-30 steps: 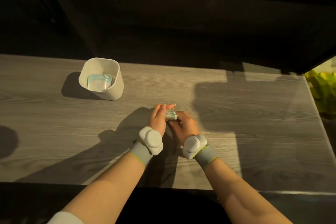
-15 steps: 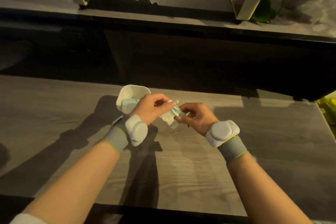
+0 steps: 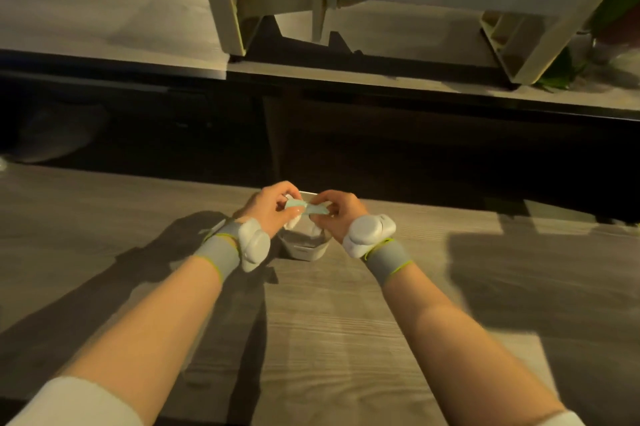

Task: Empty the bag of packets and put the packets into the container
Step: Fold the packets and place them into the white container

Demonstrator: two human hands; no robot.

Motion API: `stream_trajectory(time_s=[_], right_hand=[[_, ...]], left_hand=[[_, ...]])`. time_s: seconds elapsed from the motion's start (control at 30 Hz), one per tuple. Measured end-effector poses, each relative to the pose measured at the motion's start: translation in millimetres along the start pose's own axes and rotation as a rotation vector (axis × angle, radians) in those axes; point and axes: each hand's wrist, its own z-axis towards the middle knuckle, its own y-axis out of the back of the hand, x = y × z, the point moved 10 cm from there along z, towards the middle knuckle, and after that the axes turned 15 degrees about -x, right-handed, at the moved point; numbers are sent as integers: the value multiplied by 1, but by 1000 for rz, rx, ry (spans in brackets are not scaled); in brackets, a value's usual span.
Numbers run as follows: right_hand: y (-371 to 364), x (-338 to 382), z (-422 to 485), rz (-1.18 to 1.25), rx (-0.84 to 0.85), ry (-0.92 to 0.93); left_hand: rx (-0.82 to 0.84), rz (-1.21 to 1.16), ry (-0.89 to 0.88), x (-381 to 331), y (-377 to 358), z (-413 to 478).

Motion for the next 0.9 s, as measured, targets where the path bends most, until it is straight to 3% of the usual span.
stream_trajectory(time_s=[0.2, 0.3, 0.4, 0.57, 0.67, 0.77, 0.83, 0.9], right_hand=[[-20, -15, 1, -173, 14, -8], [-24, -13, 1, -261, 18, 39], [-26, -9, -1, -375, 9, 117], [-31, -13, -6, -579, 42, 190], [-23, -10, -5, -485, -10, 200], [-1, -12, -5, -253, -179, 161], [15, -20, -9, -114, -296, 81], [17, -37, -16, 6, -304, -78]], left_hand=[[23, 263, -43, 15, -10, -2], [-8, 411, -151, 10, -9, -1], [-69, 437, -241, 5, -6, 0], [-79, 410, -232, 13, -8, -4], [-105, 385, -231, 14, -5, -8], [-180, 297, -167, 19, 6, -8], [-197, 150, -37, 27, 13, -8], [-152, -41, 176, 42, 11, -13]])
